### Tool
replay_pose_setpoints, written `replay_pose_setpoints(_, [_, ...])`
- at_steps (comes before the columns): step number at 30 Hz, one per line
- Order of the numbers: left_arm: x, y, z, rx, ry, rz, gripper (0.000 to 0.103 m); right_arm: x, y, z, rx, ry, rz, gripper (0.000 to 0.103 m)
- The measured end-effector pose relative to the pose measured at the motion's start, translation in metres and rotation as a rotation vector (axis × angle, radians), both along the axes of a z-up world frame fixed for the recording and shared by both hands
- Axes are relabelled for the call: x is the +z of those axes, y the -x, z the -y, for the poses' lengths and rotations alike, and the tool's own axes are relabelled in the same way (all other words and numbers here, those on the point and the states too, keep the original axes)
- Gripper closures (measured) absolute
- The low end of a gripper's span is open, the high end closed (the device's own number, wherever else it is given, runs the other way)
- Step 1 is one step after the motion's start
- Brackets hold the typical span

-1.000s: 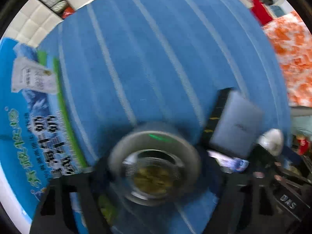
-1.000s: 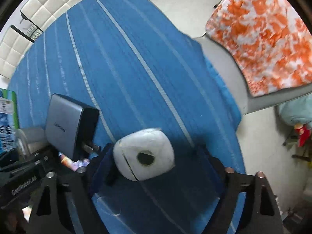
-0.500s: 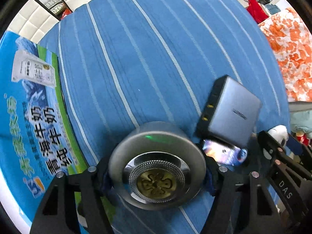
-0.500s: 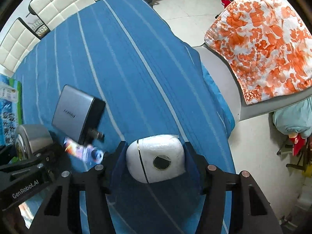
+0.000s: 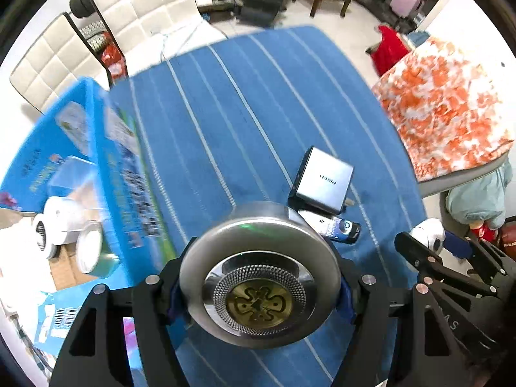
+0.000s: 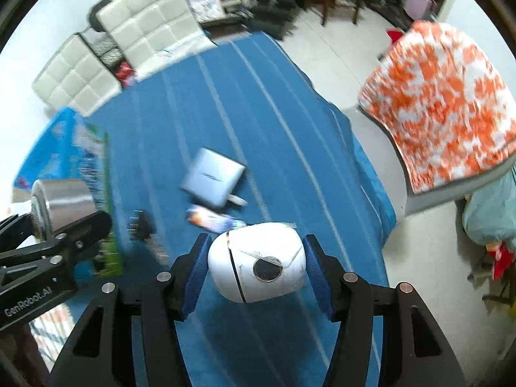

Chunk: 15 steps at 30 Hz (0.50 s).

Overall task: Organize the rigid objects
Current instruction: 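Carry the lamp and earbud case toward the blue box with both tools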

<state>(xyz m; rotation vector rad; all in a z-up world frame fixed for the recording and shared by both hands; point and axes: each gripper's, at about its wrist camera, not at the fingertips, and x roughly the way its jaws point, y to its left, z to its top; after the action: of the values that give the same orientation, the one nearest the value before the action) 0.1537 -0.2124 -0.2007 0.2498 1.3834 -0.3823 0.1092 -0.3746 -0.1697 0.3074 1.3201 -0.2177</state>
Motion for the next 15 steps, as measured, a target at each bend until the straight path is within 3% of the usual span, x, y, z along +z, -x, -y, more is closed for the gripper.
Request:
replay_pose_setpoints(4, [0.038, -0.008, -0.026, 0.015, 0.038, 0.064, 0.034, 0.038, -0.003, -0.04, 0.075, -0.016, 0.062, 0.043])
replay_pose_setpoints(9, [0.086, -0.012, -0.094, 0.11, 0.095, 0.161, 0.034, 0.075, -0.007, -0.098, 0.179, -0.047, 0.129, 0.043])
replay_pose_setpoints(15, [0.124, -0.002, -0.177, 0.252, 0.096, 0.238, 0.034, 0.093, -0.013, -0.175, 0.301, -0.078, 0.17, 0.043])
